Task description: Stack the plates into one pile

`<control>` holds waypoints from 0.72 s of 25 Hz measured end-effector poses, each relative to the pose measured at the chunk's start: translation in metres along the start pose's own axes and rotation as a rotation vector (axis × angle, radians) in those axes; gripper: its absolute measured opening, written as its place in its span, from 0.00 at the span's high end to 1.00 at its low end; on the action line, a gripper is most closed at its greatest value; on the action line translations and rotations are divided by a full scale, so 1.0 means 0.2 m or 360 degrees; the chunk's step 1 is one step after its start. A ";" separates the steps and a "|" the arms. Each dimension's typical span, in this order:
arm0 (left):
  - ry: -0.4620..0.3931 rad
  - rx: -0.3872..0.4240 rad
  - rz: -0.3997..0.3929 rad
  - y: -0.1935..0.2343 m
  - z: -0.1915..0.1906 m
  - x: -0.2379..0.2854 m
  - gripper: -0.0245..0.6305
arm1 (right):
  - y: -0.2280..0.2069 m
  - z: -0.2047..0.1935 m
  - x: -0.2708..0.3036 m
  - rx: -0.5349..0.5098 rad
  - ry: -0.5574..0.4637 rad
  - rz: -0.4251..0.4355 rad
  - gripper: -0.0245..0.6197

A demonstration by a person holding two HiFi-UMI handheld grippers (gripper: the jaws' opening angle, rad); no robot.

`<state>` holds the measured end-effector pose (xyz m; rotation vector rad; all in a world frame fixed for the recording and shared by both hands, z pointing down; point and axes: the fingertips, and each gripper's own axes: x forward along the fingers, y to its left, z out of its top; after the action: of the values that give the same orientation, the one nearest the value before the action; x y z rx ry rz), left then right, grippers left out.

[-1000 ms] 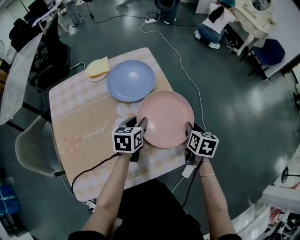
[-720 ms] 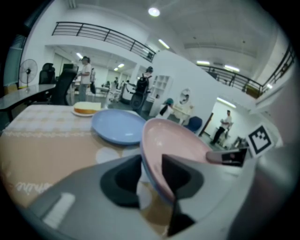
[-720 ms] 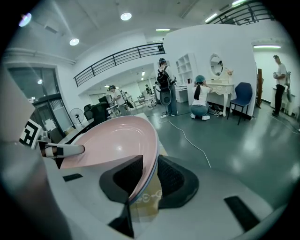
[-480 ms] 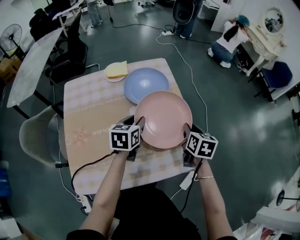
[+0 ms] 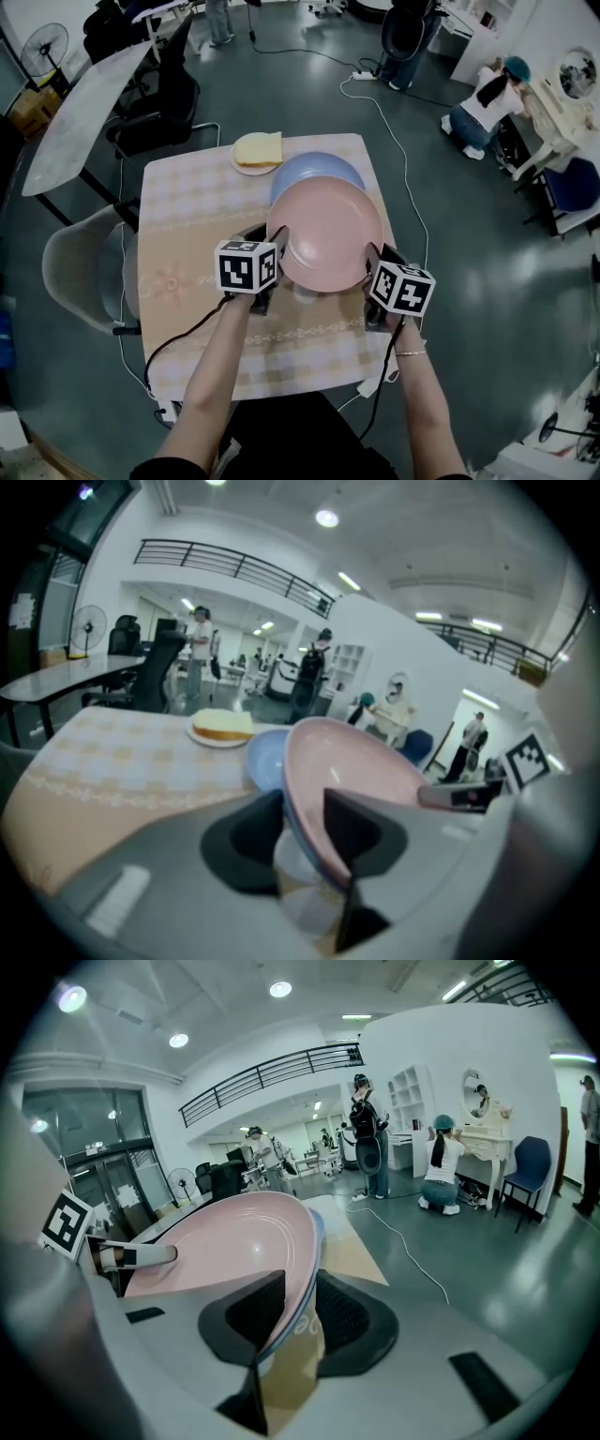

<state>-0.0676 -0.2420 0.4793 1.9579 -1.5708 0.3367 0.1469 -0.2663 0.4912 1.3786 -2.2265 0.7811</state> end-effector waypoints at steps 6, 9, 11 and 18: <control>-0.0004 -0.0052 -0.0007 0.15 0.08 0.19 0.75 | 0.00 0.10 0.25 -0.0001 -0.0006 -0.0052 0.81; 0.0006 -0.0064 -0.0002 0.21 0.11 0.28 0.75 | -0.02 0.13 0.36 0.0012 0.0002 -0.0065 0.81; 0.0010 -0.0075 0.0001 0.24 0.13 0.34 0.75 | -0.03 0.15 0.42 0.0002 0.0014 -0.0071 0.81; -0.0008 -0.0123 -0.0005 0.33 0.17 0.49 0.75 | -0.06 0.22 0.58 -0.0034 -0.0003 -0.0106 0.81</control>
<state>-0.1097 -0.3476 0.5250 1.9036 -1.5605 0.2664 0.1052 -0.3777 0.5307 1.4360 -2.1721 0.7312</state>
